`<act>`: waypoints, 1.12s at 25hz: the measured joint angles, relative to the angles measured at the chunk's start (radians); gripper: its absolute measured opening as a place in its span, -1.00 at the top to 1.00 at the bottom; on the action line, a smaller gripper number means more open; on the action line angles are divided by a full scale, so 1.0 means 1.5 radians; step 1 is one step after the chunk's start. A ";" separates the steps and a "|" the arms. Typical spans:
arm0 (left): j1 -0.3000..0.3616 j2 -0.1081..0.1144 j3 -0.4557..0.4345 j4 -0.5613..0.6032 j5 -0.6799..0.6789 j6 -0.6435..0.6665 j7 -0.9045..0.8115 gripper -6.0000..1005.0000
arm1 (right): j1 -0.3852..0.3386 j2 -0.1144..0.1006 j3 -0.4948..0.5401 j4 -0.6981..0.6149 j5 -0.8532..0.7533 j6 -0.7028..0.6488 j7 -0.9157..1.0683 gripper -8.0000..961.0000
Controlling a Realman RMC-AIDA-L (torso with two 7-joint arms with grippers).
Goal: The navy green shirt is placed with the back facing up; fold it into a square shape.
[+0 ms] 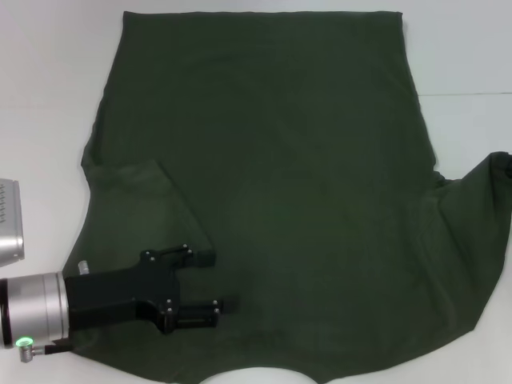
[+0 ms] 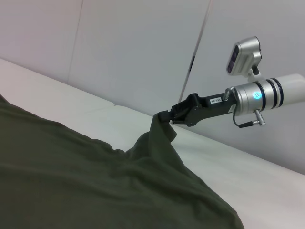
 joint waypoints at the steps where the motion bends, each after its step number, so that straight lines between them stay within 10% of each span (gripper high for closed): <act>1: 0.000 0.000 0.000 0.000 0.000 -0.001 0.000 -0.71 | 0.002 0.000 -0.003 0.000 0.000 0.002 0.000 0.94; 28: -0.005 0.000 0.000 -0.004 -0.006 -0.014 -0.012 -0.71 | -0.004 -0.011 -0.021 -0.020 -0.001 -0.012 -0.007 0.92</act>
